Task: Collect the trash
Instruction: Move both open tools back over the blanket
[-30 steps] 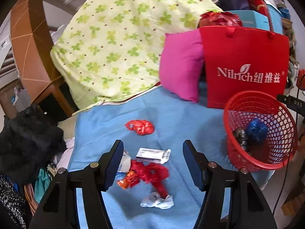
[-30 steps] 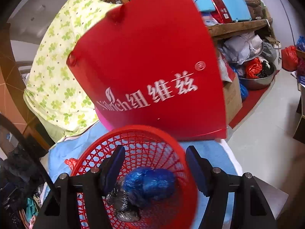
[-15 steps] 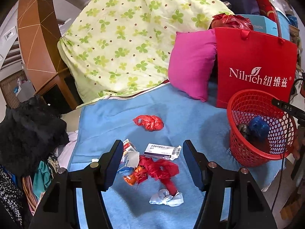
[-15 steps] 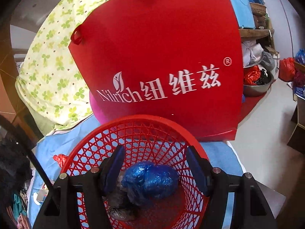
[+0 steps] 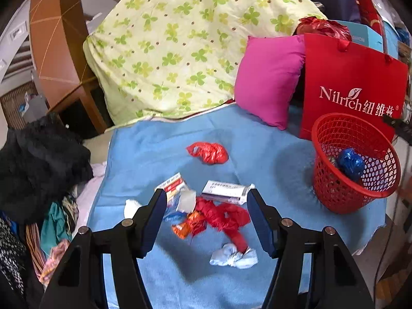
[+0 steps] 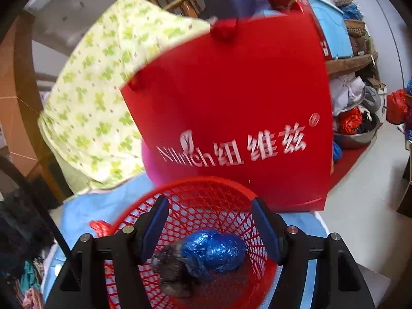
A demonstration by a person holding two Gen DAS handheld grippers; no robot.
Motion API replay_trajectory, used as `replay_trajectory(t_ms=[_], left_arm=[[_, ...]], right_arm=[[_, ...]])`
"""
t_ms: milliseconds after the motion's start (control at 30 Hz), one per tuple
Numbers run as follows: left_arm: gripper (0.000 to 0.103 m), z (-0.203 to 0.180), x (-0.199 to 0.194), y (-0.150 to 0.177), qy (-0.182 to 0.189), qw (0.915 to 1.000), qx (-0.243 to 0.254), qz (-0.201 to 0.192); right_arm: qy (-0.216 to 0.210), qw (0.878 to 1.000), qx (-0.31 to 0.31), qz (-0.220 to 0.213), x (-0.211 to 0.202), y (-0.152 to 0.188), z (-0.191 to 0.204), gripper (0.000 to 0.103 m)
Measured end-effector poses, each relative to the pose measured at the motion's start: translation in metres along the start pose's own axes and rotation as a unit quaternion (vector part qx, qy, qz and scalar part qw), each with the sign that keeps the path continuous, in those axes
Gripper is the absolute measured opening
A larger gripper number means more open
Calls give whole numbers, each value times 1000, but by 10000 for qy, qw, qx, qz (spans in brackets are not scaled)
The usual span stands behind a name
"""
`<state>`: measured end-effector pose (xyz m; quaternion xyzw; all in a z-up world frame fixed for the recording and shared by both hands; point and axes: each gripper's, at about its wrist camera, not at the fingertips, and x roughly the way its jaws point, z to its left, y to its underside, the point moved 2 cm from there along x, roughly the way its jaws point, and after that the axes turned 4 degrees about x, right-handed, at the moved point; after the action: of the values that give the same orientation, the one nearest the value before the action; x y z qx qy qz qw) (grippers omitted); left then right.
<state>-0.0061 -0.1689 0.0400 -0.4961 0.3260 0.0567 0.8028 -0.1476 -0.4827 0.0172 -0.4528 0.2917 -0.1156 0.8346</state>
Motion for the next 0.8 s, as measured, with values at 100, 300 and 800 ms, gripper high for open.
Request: replay_trajectory(t_ms=[100,300,800], left_arm=[[65,25,6,21,-46,9995,-215,205],[65,88,23,73,-507,9925,-816,753],[65,134,41,143,-346,9829,-1327,1230]], right_arm=[[-277,9992,-104,-271,-31,-9,9,70],[-1444,9860,-823,-163,-81,-7,74,70],[-2659,8678,-2002,3691,33,216,223,64]])
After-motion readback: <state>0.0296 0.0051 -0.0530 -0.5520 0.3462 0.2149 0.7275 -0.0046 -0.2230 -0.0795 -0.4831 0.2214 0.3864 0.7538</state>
